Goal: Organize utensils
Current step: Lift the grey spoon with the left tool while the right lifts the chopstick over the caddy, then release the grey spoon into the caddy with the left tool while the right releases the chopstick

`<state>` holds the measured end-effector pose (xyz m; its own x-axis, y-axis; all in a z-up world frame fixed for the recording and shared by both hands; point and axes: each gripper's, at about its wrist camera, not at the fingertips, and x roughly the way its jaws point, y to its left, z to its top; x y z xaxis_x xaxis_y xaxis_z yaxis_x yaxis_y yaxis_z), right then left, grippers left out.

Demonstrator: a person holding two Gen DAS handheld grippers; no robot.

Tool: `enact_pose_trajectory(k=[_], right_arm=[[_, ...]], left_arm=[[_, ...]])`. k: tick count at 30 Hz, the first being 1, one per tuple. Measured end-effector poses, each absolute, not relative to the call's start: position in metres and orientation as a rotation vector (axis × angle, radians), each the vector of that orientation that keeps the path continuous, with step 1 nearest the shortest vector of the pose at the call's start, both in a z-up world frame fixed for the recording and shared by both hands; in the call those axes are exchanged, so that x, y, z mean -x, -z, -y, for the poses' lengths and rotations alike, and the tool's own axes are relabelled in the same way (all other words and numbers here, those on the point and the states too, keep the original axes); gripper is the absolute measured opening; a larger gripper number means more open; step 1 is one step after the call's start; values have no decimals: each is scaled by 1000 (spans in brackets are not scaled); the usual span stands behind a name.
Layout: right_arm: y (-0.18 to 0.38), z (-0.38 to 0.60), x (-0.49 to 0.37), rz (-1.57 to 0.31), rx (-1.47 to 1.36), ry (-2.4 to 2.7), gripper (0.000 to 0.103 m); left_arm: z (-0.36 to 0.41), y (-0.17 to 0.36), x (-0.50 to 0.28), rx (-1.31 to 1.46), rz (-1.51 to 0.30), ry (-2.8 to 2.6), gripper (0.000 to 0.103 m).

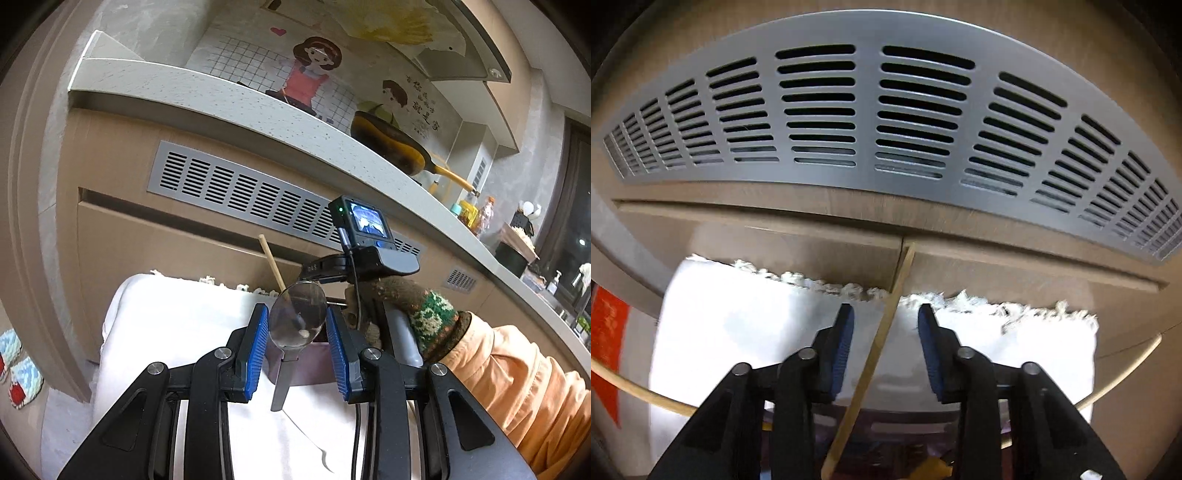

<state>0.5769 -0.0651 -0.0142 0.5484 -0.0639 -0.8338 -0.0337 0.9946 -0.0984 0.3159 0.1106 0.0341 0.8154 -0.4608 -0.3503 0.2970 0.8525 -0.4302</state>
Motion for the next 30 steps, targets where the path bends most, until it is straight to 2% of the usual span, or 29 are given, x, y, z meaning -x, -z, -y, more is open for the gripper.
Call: enact_pose_trajectory(k=[3,11,16,17,19,20,21,30], right_arm=[[6,64,-566,-972,113,-42,6],[-64,67,-474,-751,153,-214,4],[-74,80,-454,-791,112,-270,5],[-70,81,-458,-817,100,-287,5],[-59,74,-471,-872,107,-336,12],[-52,69,-481,-892,104,-341,24],[-46,63,-489,-905,109,-331,29],[15,34,-579,-1004,199,-114,29]], left_arm=[[-109,-36,-314,365,-464,407,33],[-88,-51,-300,336,-475,409,33],[-76,-59,-289,324,-484,394,33],[-75,-60,-287,319,-487,385,33],[-77,-59,-286,320,-494,376,33],[-79,-59,-286,320,-495,373,33],[-81,-58,-286,320,-495,368,33],[-107,-33,-294,375,-511,407,33]])
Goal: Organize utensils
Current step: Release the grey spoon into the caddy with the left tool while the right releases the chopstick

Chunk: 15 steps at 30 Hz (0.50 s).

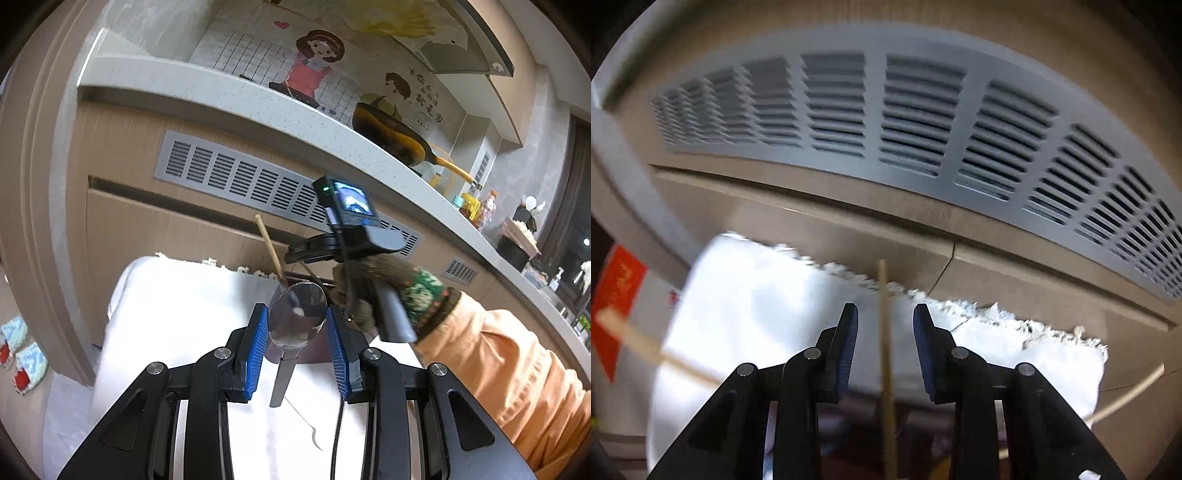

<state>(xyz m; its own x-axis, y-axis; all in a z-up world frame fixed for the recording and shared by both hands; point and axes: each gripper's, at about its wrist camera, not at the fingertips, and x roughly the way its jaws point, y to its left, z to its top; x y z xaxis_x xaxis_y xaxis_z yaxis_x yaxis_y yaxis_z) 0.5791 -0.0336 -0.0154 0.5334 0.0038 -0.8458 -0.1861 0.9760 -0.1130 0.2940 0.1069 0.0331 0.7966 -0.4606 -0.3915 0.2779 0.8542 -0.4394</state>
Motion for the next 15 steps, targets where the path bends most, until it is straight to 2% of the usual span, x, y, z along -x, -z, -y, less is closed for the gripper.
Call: enact_pose_trajectory(k=[2,3,4,9,15], right_arm=[[26,33,-588,-1024,210,-83,28],[29,36,-591,-1044,201,-92,13],[30,36,-591,-1049,205,-101,6],[-6,44,-553,-923,196,-181,5],[-73,80,-458,-743,109,-317,5]], left_arm=[[-110,-26,-299,390,-526,415,33],[-112,-23,-301,396,-534,417,33],[-112,-21,-302,399,-537,417,33],[-109,-23,-301,393,-537,408,33],[-91,-42,-290,365,-522,432,33]])
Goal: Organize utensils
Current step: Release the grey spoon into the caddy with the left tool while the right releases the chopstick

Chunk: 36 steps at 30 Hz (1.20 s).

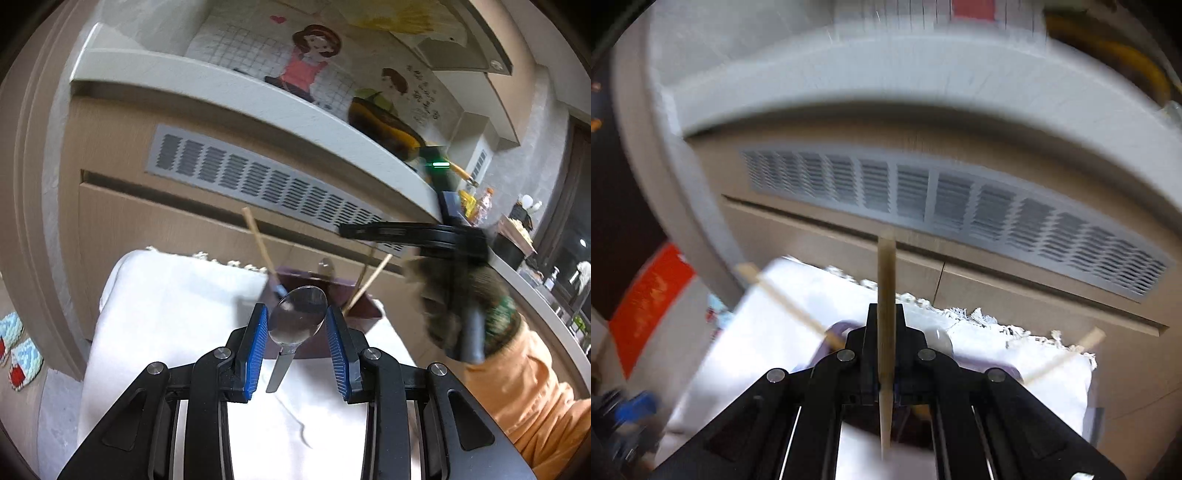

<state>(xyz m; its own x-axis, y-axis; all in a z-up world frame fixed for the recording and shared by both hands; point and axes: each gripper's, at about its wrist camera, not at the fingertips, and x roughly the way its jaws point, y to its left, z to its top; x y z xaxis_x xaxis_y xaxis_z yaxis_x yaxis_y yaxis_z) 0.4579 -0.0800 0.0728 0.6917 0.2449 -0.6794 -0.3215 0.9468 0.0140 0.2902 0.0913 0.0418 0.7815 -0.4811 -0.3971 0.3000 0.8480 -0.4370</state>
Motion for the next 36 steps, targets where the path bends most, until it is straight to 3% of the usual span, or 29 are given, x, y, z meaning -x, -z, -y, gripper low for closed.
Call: enact_pose_trajectory(k=[8,17,24,36], right_arm=[[-159,132,-329,-479,101,-398,5],[-200,166,-298,-384,101,-372,5],[-177,168,-356,-430,54,-327,5],[-73,168,-455,-596,67,-199,5]], left_arm=[[-40,-98,-267,255,-441,476,33],[10,-171,-255,104,-298,488,33],[34,-179,-305,43,-239,386,33],[28,-83,-416,161,-464,361,33]])
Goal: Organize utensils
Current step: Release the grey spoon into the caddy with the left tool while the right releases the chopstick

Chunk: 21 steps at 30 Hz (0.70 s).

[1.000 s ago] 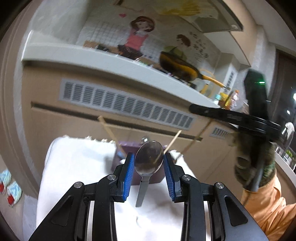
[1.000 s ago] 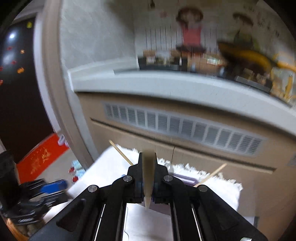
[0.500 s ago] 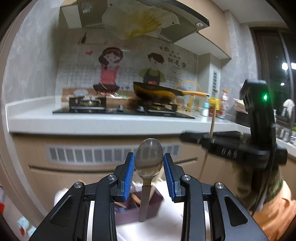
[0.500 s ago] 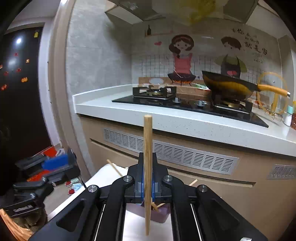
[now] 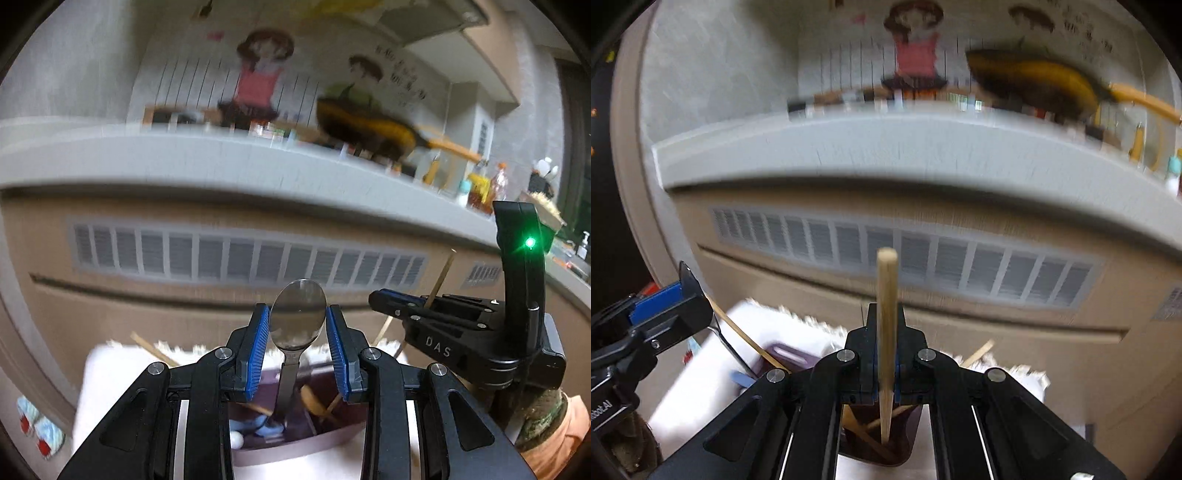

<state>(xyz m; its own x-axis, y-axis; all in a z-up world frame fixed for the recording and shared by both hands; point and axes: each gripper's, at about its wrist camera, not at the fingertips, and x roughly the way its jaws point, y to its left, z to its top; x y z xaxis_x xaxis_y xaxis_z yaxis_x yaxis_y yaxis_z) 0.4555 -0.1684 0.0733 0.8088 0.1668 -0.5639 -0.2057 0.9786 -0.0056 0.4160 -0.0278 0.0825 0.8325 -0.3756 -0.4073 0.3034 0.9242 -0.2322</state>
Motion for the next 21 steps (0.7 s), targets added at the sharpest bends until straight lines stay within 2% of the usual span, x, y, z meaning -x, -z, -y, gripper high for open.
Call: enact_pose_trajectory(k=[10,11,12,13,14,15,17,18,19,21], right_arm=[[-14,170,-487,-763,71,-243,7],[-11,170,-487,-767,70,-250,14],[-8,171,-486,-768,68,-255,28],[-8,174,-483,-757,69,-249,35],[-8,173,-478,-744,72,-241,46],[-10,175,-473,-716,78,-228,52],[-19,179,-459,-659,93,-202,56],[-23,184,-452,-638,96,-191,59],[-27,189,-443,-617,93,-179,62],[-35,199,-426,-586,89,-154,78]], left_arm=[[41,-11,-448,143,-633,338,36],[42,-9,-449,140,-638,336,38],[42,-7,-449,135,-639,332,43],[43,-6,-448,130,-638,329,46],[43,-6,-445,121,-634,327,46],[43,-7,-441,114,-626,325,46],[38,-13,-432,118,-604,318,47],[35,-16,-427,129,-588,313,51],[30,-20,-420,144,-569,310,60],[20,-27,-405,168,-534,307,68]])
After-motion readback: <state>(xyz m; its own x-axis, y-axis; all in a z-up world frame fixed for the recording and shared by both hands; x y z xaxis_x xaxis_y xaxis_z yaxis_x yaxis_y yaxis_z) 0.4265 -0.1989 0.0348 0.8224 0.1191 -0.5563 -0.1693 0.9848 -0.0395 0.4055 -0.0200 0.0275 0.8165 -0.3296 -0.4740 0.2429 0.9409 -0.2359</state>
